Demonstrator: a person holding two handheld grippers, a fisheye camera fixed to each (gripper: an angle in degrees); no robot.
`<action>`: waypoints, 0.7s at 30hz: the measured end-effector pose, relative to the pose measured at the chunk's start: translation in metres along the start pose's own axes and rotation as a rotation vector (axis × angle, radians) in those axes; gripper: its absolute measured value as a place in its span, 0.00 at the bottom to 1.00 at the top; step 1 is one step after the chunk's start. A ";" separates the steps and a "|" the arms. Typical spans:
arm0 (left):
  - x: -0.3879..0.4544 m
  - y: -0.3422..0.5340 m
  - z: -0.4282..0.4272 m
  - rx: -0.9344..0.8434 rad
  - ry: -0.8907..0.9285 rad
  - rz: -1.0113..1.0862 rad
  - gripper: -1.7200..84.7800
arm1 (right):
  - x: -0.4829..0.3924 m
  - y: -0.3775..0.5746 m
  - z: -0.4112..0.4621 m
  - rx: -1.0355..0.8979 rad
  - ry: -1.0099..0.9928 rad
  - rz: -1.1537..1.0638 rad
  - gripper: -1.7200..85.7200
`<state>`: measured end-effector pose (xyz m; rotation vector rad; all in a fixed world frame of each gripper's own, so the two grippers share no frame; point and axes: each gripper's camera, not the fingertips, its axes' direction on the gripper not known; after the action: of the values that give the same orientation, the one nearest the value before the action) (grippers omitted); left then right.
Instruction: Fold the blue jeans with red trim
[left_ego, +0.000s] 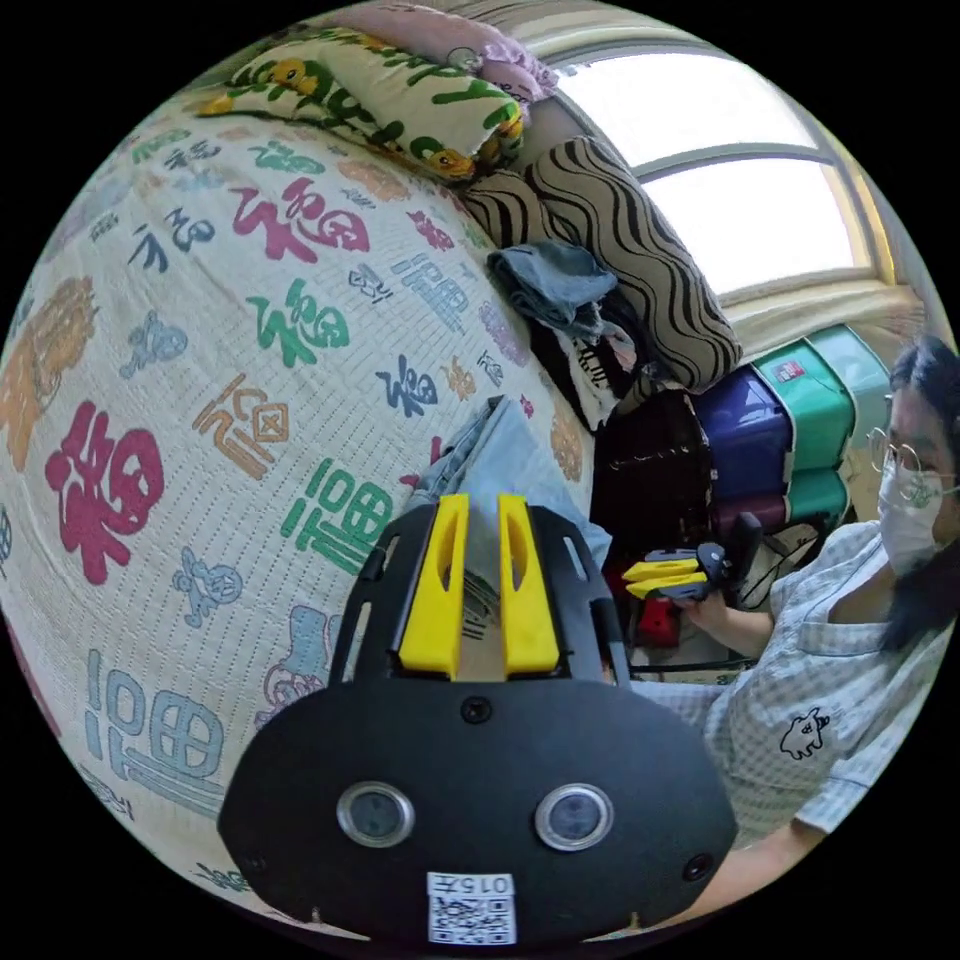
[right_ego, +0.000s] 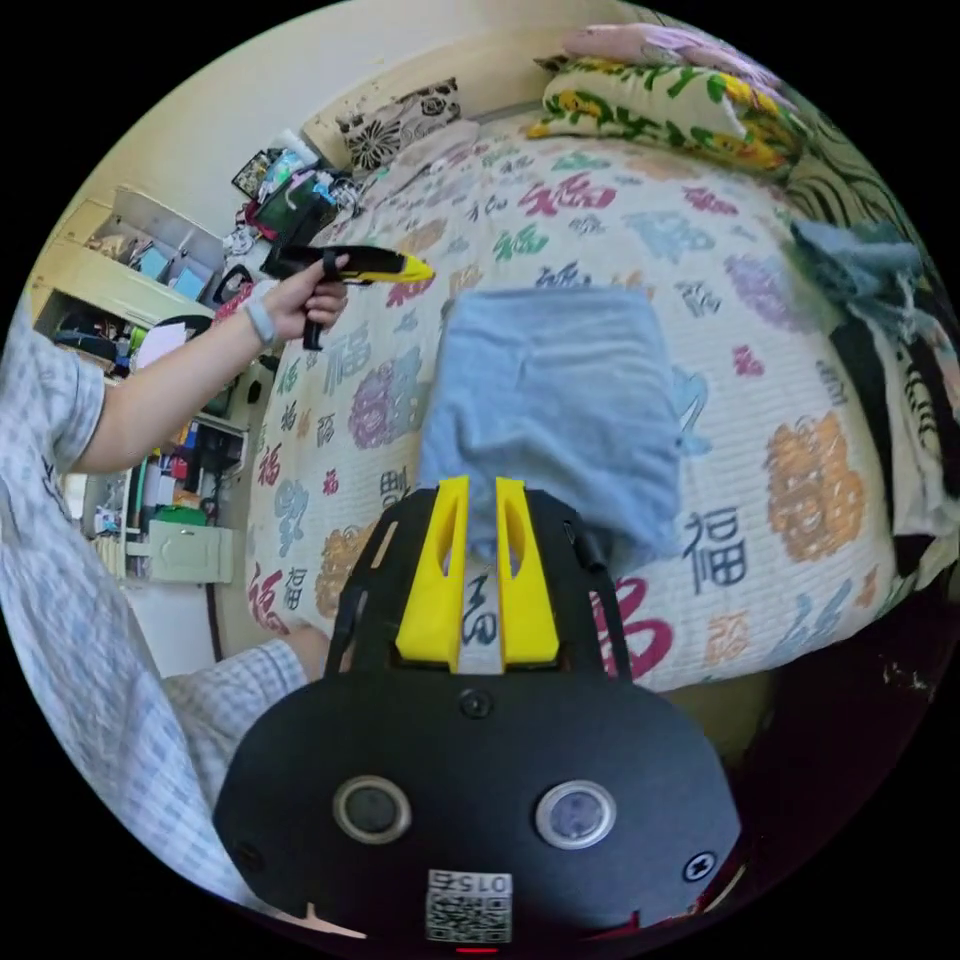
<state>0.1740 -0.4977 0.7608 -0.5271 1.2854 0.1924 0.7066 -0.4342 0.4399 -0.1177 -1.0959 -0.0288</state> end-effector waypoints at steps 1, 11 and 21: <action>0.016 -0.005 0.002 0.001 0.004 0.057 0.08 | 0.003 -0.013 0.001 0.029 0.030 -0.024 0.09; 0.014 -0.027 0.105 -0.386 -0.208 0.102 0.02 | 0.025 0.017 0.125 -0.330 0.053 0.104 0.02; 0.034 -0.003 0.082 -0.377 -0.082 0.090 0.04 | 0.014 -0.025 0.043 0.038 -0.098 0.002 0.01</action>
<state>0.2553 -0.4672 0.7442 -0.7747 1.1978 0.5331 0.6727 -0.4539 0.4739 -0.0867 -1.1936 -0.0004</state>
